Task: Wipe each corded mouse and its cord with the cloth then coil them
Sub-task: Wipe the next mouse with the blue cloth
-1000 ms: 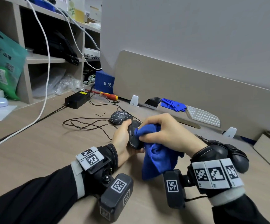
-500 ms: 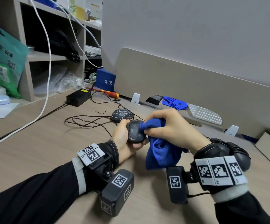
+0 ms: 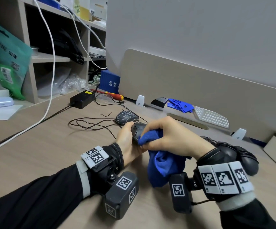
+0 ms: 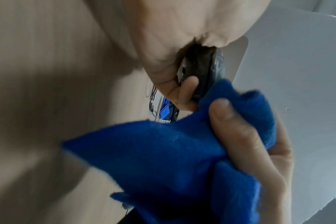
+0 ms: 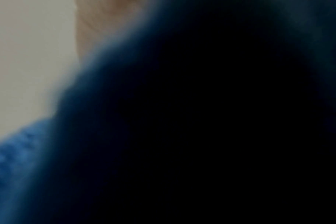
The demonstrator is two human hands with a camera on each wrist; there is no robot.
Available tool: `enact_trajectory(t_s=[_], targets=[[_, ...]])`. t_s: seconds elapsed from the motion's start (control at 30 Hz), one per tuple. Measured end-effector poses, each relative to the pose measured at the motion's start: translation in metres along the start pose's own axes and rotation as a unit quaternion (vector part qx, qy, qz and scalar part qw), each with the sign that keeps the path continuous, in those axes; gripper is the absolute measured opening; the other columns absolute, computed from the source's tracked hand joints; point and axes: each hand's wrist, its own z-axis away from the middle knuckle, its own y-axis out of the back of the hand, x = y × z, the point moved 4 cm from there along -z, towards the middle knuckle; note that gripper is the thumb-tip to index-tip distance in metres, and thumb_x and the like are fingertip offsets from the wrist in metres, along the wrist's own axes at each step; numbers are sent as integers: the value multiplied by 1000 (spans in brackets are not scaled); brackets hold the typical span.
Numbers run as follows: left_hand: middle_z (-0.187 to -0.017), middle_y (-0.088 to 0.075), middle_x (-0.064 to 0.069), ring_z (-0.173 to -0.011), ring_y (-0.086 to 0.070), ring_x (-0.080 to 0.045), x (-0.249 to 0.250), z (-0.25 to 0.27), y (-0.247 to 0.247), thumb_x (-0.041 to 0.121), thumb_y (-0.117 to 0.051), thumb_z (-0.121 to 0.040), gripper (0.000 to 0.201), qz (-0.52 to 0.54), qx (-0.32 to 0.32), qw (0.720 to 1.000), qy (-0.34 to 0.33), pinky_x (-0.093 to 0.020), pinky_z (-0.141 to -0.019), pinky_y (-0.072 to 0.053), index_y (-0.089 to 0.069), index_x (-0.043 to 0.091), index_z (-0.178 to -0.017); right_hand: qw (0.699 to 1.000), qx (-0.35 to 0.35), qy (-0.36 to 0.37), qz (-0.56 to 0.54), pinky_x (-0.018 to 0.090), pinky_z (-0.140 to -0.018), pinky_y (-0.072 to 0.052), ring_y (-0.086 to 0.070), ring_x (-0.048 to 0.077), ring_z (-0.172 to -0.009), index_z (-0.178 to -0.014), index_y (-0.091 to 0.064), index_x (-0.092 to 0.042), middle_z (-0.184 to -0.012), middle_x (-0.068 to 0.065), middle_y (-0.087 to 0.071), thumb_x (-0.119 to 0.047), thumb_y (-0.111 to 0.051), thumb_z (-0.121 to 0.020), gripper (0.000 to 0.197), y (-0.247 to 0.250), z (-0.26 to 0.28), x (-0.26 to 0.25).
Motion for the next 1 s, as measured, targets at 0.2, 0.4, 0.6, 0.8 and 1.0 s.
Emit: enact_trajectory(t_s=[0.2, 0.4, 0.6, 0.8, 1.0], targets=[[-94, -64, -15, -55, -63, -20, -3, -3, -3, 42, -35, -103, 41, -2, 15, 1000, -8, -22, -41, -47, -54, 9, -119, 998, 19, -49, 17, 32, -68, -54, -64, 13, -67, -79, -75, -17, -72, 3, -71, -6, -78, -76, 12, 16, 9, 10], [-107, -70, -19, -90, -71, -30, -8, -9, 1, 42, -43, -102, 47, 10, 10, 1000, -15, -31, -56, -58, -61, 2, -120, 998, -16, -24, 56, 42, -73, -54, -64, 25, -80, -85, -77, -19, -79, 5, -71, -11, -78, -76, 12, -5, -2, 1], [-104, -72, -19, -85, -72, -29, -10, -11, -1, 43, -38, -104, 52, -15, -7, 1000, -25, -35, -56, -58, -56, 0, -127, 997, -28, -66, 36, 37, -69, -54, -65, 23, -72, -81, -77, -20, -76, 5, -72, -10, -79, -76, 11, 7, 7, 8], [-125, -63, -22, -109, -67, -35, -12, -17, 6, 46, -48, -97, 52, -56, 22, 997, -57, -43, -76, -60, -50, 11, -135, 998, 1, -48, 27, 41, -74, -56, -67, 25, -81, -82, -77, -21, -79, 4, -73, -14, -80, -76, 10, -2, -2, 7], [-93, -61, -16, -75, -67, -20, -16, -14, -4, 26, -43, -104, 23, -72, -3, 992, -105, -30, -62, -55, -47, 9, -118, 992, 104, -58, 45, 36, -69, -54, -65, 16, -73, -79, -74, -20, -74, 0, -71, -20, -76, -79, 1, 13, -2, 13]])
